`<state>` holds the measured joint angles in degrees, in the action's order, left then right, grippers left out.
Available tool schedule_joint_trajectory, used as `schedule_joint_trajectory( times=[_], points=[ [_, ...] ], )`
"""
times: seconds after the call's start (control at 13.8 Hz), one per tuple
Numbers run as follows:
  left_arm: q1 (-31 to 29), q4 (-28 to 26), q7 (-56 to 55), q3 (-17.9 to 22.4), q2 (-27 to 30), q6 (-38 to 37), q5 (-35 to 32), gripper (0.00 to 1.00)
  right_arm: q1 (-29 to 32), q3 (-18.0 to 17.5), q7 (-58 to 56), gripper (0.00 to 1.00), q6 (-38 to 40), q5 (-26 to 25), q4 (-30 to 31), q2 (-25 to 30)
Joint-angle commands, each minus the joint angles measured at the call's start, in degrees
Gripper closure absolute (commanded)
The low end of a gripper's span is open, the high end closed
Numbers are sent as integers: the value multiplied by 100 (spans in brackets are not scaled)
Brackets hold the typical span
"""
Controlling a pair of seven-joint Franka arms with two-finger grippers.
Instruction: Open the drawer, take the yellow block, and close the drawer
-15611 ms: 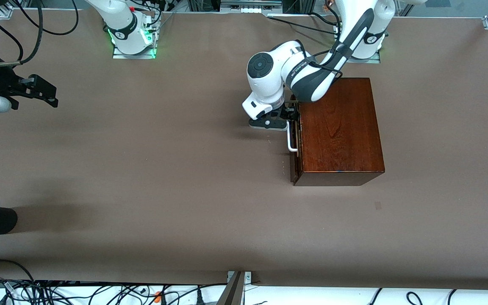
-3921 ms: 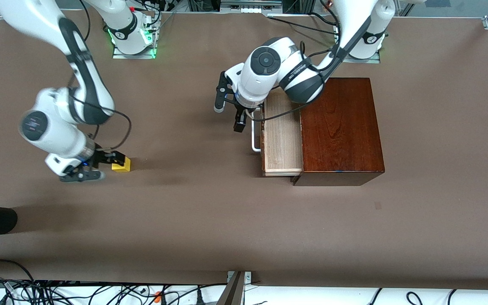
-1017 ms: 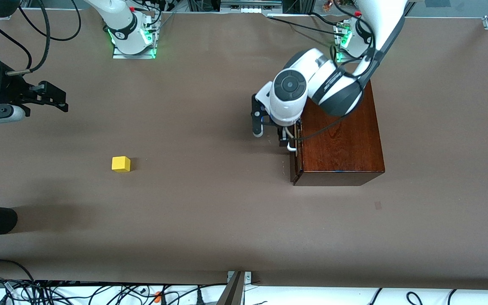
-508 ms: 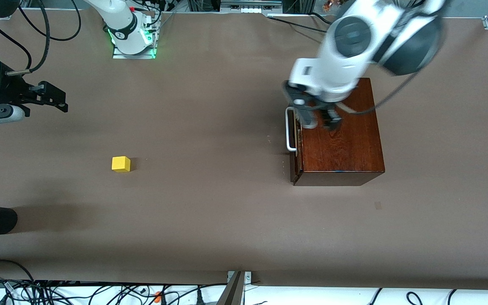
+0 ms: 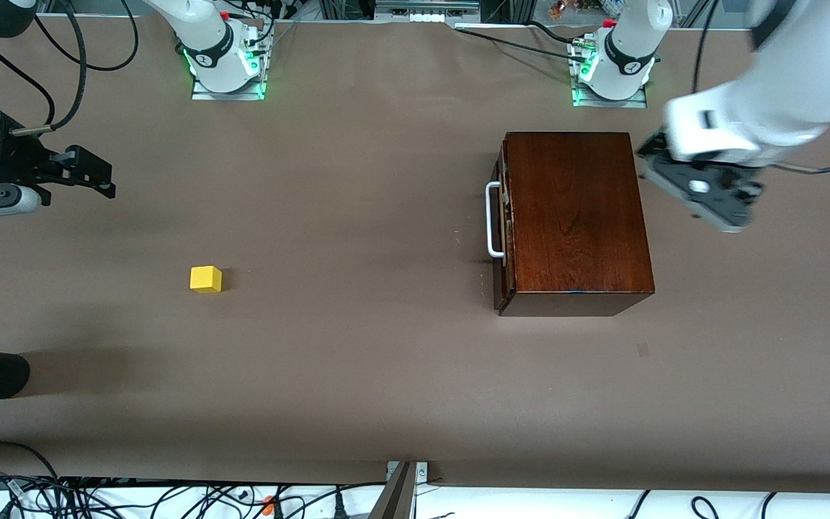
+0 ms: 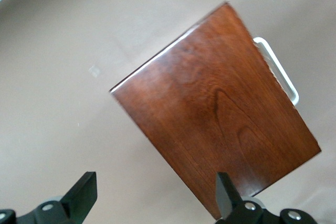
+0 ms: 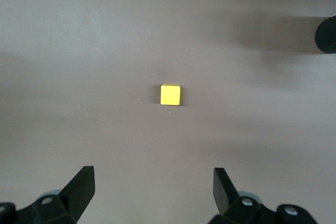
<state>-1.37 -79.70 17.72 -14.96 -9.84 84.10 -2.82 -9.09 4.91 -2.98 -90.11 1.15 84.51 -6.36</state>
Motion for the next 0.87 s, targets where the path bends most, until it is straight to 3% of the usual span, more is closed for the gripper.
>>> schedule_joint_trajectory(
  times=[0.0,0.15,0.29,0.36,0.8],
  points=[
    [564,-264,-1502,868,272,262,229,0,30,10,16,0,29,0,-163,-59],
    [752,-895,-2166,1258,762,826,185,0,21,10,16,0,29,0,-163,-59],
    [769,-1380,-2159,1486,1045,845,185,0,21,10,16,0,29,0,-163,-59],
    [769,-1469,-2167,1661,1055,862,246,0,30,10,16,0,29,8,-163,-59],
    [708,-1593,-2150,1672,1020,1047,282,0,21,10,25,0,29,17,-163,-59]
  ],
)
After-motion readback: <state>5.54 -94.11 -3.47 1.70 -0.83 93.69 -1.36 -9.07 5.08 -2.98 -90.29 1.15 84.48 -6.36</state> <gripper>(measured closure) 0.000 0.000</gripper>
